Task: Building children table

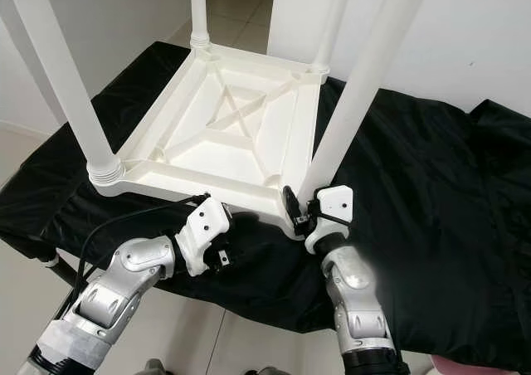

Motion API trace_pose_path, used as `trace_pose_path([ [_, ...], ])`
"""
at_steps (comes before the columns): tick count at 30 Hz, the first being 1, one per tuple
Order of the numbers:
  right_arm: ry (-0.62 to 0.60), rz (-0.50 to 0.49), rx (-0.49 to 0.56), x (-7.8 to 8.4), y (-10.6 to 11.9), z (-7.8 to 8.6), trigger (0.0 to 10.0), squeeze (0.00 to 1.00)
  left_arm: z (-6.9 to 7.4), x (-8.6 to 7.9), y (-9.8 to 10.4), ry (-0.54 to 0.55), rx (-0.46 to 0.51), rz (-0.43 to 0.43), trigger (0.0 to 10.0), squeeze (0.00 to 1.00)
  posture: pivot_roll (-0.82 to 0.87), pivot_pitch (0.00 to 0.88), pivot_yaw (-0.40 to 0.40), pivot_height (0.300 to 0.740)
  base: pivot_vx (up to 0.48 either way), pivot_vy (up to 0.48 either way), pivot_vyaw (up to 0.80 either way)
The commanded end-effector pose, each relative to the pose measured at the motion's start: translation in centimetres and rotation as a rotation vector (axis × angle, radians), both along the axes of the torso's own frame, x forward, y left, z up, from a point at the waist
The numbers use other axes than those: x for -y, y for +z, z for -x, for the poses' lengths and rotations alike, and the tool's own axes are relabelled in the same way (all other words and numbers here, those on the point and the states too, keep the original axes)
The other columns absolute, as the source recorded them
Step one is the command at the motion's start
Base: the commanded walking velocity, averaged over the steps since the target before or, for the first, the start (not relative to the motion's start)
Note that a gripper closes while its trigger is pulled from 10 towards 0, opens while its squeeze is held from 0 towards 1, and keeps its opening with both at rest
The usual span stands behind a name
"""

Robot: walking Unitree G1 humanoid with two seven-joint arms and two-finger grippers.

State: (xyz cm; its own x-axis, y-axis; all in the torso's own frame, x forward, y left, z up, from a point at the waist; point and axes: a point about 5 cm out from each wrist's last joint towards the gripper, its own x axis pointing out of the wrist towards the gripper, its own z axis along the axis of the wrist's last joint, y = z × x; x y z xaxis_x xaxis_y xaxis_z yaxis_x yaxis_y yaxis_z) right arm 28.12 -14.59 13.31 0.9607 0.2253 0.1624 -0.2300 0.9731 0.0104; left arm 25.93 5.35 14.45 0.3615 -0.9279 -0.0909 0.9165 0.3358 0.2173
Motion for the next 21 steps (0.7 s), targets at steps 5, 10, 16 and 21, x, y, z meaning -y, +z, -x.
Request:
trace_pose_path([
  [5, -0.147, -0.051, -0.096, 0.4, -1.6, 0.3, 10.0, 0.00, 0.0, -0.2, -0.7, 0.028, -0.006, -0.021, 10.0, 0.00, 0.05, 0.074, -0.095, 0.740, 0.000, 0.000, 0.00],
  [10, -0.201, -0.056, -0.110, -0.4, -1.8, 0.5, 10.0, 0.00, 0.0, -0.2, -0.8, 0.030, -0.004, -0.022, 10.0, 0.00, 0.05, 0.074, -0.097, 0.740, 0.000, 0.000, 0.00],
  [16, -0.221, -0.054, -0.096, -1.0, -1.6, 0.5, 10.0, 0.00, -0.6, -0.6, -0.5, 0.056, 0.006, -0.024, 10.0, 0.00, 0.05, 0.077, -0.099, 0.740, 0.000, 0.000, 0.00],
  [21, -0.254, -0.062, -0.087, -1.0, -1.3, 0.4, 10.0, 0.00, -0.8, -0.8, -0.4, 0.066, 0.010, -0.024, 10.0, 0.00, 0.05, 0.080, -0.100, 0.740, 0.000, 0.000, 0.00],
])
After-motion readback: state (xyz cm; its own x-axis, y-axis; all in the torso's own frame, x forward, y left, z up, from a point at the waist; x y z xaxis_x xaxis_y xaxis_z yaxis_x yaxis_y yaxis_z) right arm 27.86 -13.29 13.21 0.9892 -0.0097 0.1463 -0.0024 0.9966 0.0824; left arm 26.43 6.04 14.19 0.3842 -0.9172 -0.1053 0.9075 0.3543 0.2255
